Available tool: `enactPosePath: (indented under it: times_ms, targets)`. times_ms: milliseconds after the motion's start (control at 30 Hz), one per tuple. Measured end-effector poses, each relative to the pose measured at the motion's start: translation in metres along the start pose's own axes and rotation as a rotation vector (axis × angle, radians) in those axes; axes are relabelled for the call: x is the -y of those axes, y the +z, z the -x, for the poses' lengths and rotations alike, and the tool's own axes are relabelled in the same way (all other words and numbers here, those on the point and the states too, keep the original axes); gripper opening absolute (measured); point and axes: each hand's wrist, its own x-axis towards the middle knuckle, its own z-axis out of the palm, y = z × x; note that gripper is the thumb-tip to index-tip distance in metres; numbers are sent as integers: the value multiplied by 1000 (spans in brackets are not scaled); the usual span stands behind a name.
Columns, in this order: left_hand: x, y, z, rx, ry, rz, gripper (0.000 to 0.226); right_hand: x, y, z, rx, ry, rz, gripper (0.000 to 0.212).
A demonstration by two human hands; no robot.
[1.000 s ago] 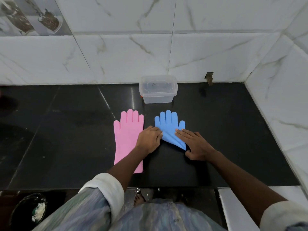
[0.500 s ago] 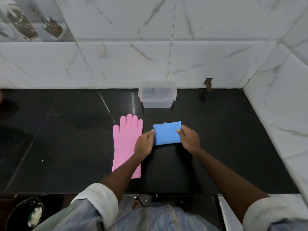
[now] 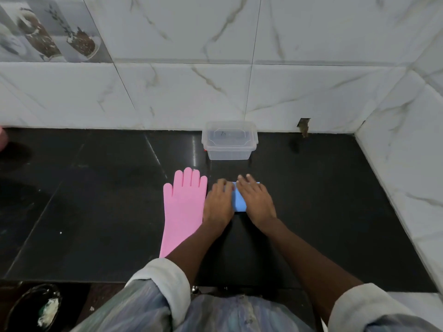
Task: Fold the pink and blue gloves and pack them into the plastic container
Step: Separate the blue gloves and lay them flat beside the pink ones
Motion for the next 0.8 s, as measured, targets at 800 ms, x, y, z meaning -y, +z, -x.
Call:
enactPosePath:
  times_ms: [800]
  targets:
    - [44,-5,48,-184,-143,593,24,86,36,41,-288,28,-413,64]
